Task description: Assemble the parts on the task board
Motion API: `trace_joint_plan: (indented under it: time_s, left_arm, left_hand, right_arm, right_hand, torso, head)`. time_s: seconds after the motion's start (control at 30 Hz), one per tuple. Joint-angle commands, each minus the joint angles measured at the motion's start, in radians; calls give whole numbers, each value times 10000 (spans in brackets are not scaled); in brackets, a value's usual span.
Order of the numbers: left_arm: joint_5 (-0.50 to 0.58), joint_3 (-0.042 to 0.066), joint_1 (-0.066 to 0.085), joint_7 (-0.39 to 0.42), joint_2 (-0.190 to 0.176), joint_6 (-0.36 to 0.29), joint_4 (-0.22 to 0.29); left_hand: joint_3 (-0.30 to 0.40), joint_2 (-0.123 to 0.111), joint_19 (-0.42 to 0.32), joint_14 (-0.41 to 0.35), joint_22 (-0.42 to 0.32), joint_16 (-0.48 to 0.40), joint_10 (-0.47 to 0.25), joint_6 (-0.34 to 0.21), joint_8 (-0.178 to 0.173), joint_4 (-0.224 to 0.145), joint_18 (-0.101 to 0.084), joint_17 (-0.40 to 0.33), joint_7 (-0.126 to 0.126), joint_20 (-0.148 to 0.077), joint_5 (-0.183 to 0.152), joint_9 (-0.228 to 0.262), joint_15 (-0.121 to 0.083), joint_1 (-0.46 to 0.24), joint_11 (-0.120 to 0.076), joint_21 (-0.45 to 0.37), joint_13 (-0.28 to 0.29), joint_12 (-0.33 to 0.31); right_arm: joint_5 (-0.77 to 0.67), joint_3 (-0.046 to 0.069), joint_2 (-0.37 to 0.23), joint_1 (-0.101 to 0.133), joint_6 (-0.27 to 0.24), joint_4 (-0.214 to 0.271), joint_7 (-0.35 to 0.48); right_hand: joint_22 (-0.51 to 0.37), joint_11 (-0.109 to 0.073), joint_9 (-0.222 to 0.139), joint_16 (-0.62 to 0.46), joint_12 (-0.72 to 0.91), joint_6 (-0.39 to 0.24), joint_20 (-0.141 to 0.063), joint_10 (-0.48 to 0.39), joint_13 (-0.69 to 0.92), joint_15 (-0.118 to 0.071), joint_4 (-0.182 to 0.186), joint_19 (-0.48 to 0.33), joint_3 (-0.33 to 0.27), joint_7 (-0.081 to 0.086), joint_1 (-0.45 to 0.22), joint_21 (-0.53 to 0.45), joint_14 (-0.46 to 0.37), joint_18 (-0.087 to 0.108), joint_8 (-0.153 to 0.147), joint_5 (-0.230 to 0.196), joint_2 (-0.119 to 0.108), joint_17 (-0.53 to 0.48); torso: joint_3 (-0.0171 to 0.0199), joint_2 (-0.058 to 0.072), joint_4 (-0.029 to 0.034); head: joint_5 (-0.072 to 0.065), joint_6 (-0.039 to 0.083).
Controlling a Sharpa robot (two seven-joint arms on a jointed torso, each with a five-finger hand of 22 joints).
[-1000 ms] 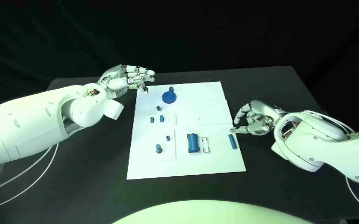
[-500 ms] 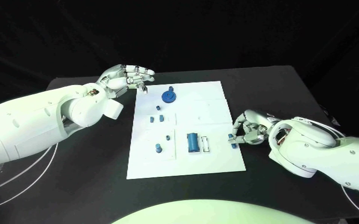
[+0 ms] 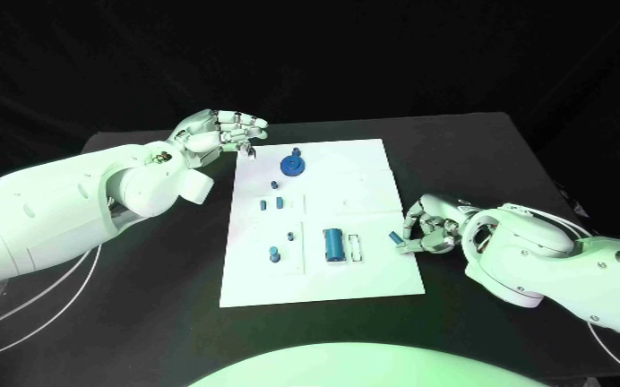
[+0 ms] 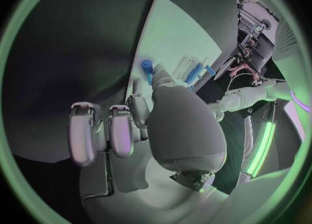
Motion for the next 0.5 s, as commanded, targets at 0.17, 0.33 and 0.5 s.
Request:
trace_joint_plan:
  time_s: [0.17, 0.33, 0.5]
  left_arm:
    - [-16, 6, 7, 76, 8, 158, 21]
    - [-16, 6, 7, 77, 16, 165, 23]
    - [-16, 6, 7, 77, 19, 162, 23]
  left_hand:
    - [44, 64, 84, -74, -14, -45, -65, -90, 26, 2, 150, -10, 49, -9, 58, 14, 24, 70, -14, -53, -10, 66]
    - [44, 64, 84, -74, -14, -45, -65, -90, 26, 2, 150, -10, 49, -9, 58, 14, 24, 70, -14, -53, -10, 66]
    - [44, 64, 84, -74, -14, -45, -65, -90, 26, 2, 150, -10, 49, -9, 58, 14, 24, 70, -14, -53, -10, 66]
  right_arm:
    - [-322, -36, 170, -99, 624, -42, -254]
    - [-434, -38, 305, -120, 649, -77, -325]
    - [-597, -39, 424, -127, 634, -86, -446]
  right_hand:
    - [2324, -146, 11, -26, 78, 116, -30, 24, 192, -75, -62, 572, 182, -46, 108, 36, 701, -59, 111, 58, 26, 983]
    - [2330, -217, 3, -27, 70, 127, -116, 21, 189, -149, -182, 580, 831, -112, 824, 52, 705, -64, 86, 195, 71, 997]
    - [2339, -260, -80, -20, 40, 243, -165, 7, 181, -177, -250, 595, 2172, -135, 1271, 81, 712, -72, -7, 527, -128, 1029]
  torso:
    - [4, 4, -6]
    - [-1, -1, 2]
    - [2, -1, 11]
  head:
    - [-9, -13]
    - [-29, -17]
    - [-31, -26]
